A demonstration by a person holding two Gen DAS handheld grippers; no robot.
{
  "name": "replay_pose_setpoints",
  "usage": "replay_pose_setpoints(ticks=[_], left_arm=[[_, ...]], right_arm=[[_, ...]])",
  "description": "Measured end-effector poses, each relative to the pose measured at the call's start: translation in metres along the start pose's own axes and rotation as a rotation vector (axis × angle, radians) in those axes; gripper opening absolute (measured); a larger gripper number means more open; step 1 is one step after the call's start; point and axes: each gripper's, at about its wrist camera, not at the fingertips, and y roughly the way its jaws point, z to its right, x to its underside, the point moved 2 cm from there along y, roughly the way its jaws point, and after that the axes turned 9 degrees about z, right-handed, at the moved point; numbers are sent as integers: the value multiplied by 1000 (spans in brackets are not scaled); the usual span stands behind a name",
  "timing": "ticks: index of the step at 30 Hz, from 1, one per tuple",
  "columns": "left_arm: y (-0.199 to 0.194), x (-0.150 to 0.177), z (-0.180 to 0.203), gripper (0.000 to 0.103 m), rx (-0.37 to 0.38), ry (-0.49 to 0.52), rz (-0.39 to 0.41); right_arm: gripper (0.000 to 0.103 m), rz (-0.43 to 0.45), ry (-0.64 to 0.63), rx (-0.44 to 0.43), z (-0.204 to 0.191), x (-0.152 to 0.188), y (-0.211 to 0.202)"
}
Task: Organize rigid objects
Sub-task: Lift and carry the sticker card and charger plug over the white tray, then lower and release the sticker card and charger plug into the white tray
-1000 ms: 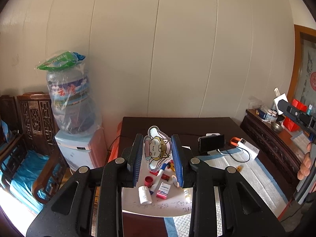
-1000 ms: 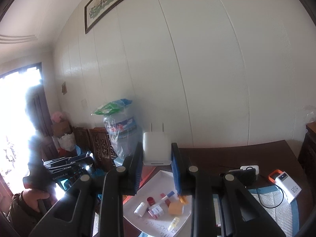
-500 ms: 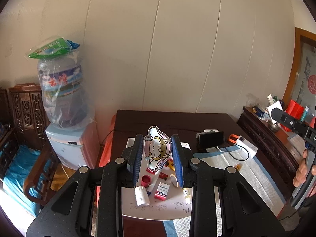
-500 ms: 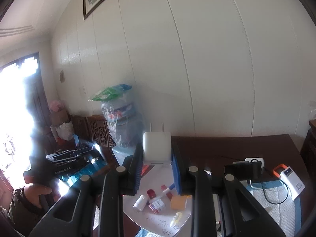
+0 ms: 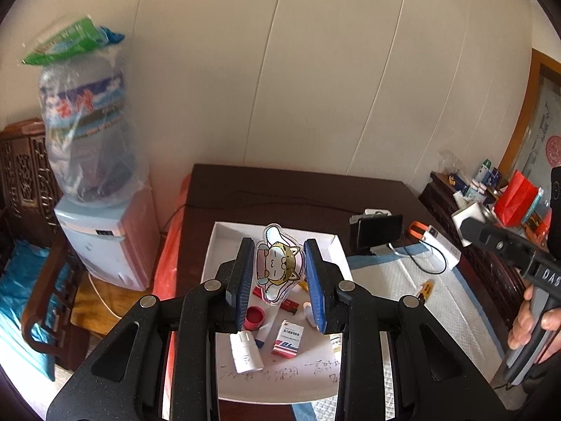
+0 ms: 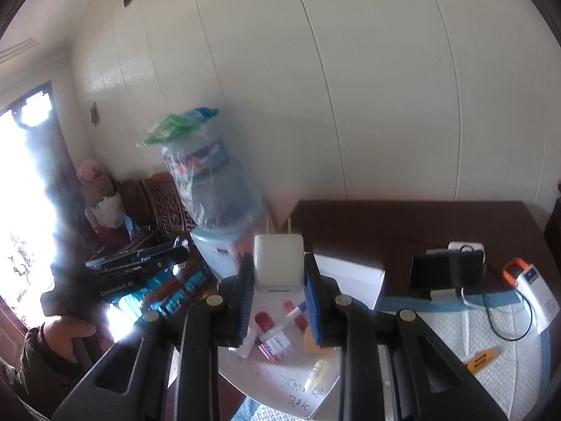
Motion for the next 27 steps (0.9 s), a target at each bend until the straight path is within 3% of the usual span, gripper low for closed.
replay_pose_setpoints(ticks=[15,27], left_arm=[[94,45,-24,28,15,-51,-200],[143,84,-30,28,-2,-64,-330]], right_arm=[[26,-246,70,4,21,58,96],[26,-343,95,19,35,86,141]])
